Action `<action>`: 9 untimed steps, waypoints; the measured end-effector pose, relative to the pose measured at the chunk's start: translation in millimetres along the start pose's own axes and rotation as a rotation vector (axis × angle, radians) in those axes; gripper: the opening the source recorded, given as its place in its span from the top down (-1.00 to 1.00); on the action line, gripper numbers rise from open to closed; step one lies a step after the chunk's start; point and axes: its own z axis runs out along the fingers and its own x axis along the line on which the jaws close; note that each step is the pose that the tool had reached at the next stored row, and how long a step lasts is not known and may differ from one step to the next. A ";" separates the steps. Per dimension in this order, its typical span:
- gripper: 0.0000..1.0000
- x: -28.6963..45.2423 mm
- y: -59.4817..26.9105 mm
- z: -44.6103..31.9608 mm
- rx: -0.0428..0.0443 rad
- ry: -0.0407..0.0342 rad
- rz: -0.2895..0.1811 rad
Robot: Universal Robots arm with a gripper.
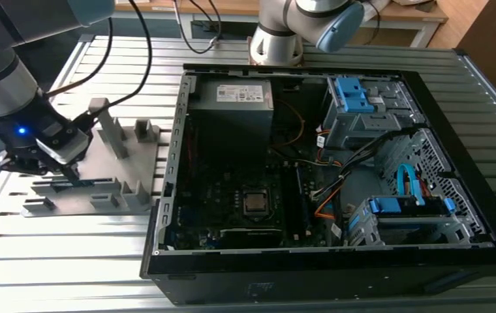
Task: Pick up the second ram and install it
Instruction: 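Pick up the second ram and move it above second insertion slot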
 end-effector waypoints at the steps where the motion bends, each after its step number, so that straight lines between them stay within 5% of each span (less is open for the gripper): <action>1: 0.80 0.0 0.0 0.0 -0.0003 0.0000 -0.014; 9: 0.80 0.0 0.0 0.1 -0.0028 0.0006 -0.116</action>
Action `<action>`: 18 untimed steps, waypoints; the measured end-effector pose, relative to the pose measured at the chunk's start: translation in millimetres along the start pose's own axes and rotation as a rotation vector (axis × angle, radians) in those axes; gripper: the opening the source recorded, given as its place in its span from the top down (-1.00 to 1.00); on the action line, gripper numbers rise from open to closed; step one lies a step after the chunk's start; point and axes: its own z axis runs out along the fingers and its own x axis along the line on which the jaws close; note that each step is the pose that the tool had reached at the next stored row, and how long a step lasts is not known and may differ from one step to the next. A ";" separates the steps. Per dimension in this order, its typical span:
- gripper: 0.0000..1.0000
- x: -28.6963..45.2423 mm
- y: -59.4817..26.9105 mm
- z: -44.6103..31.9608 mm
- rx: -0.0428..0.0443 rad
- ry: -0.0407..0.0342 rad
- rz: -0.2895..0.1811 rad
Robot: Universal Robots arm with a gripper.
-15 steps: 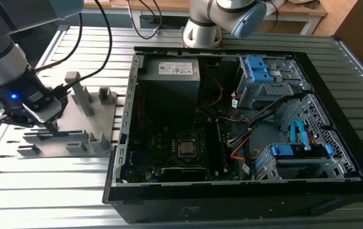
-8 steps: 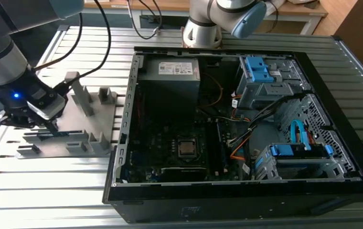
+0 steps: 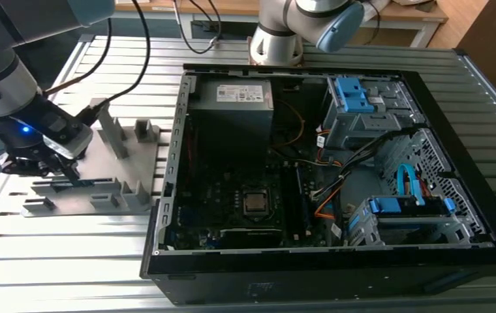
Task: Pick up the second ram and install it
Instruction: 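Pick up the second ram and move it above second insertion slot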
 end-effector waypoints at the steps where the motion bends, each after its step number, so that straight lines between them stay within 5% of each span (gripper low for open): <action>1: 0.80 0.0 0.0 0.0 -0.0003 0.0000 -0.011; 18: 0.80 0.0 0.0 0.2 -0.0049 0.0008 -0.204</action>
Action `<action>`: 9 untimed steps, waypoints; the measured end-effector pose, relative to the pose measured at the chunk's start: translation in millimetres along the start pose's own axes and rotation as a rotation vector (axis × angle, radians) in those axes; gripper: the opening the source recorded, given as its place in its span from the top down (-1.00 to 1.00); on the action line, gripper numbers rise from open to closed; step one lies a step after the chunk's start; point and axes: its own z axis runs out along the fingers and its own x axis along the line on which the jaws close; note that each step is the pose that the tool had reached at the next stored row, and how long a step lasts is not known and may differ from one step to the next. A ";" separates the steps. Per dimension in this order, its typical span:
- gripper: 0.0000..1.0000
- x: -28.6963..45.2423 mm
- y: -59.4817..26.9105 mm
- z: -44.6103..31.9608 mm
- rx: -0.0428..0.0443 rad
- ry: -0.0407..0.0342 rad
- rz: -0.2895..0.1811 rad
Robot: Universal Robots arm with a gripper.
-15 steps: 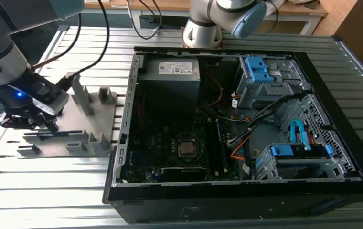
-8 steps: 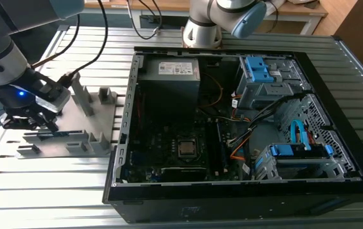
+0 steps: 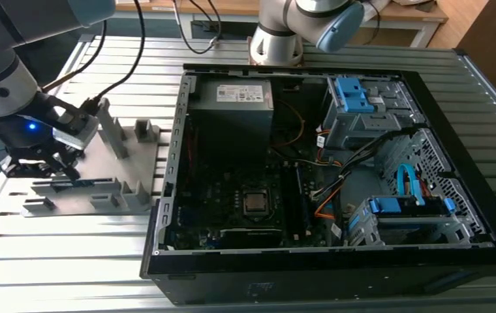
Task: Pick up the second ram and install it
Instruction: 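Pick up the second ram and move it above second insertion slot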
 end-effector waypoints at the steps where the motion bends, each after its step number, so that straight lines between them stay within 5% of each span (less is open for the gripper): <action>1: 0.80 0.0 0.0 0.0 -0.0003 0.0000 -0.011; 9: 0.80 0.0 0.0 0.0 -0.0024 0.0004 -0.098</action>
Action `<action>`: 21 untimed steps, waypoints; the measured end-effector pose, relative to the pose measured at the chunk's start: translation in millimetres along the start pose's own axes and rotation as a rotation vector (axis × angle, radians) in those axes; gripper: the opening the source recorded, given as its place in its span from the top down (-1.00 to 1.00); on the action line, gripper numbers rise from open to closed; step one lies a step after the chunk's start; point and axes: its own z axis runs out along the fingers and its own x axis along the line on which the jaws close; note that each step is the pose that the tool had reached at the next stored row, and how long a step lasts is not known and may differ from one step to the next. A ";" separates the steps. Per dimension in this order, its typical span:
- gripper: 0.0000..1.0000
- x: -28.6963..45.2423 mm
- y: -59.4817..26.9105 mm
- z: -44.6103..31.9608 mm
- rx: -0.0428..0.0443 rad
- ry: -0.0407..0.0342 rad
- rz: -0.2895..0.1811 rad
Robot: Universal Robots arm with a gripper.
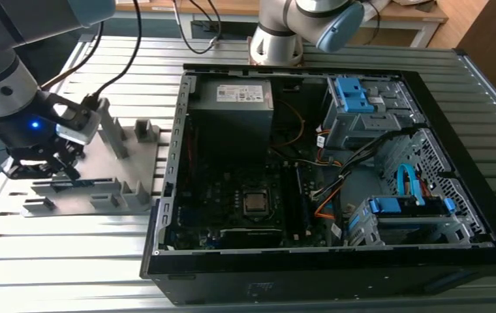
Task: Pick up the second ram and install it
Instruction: 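Pick up the second ram and move it above second insertion slot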
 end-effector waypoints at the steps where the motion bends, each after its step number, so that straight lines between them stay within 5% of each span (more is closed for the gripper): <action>1: 0.80 0.0 0.0 0.0 -0.0003 0.0000 -0.011; 21: 0.80 0.0 0.0 0.1 -0.0050 0.0009 -0.209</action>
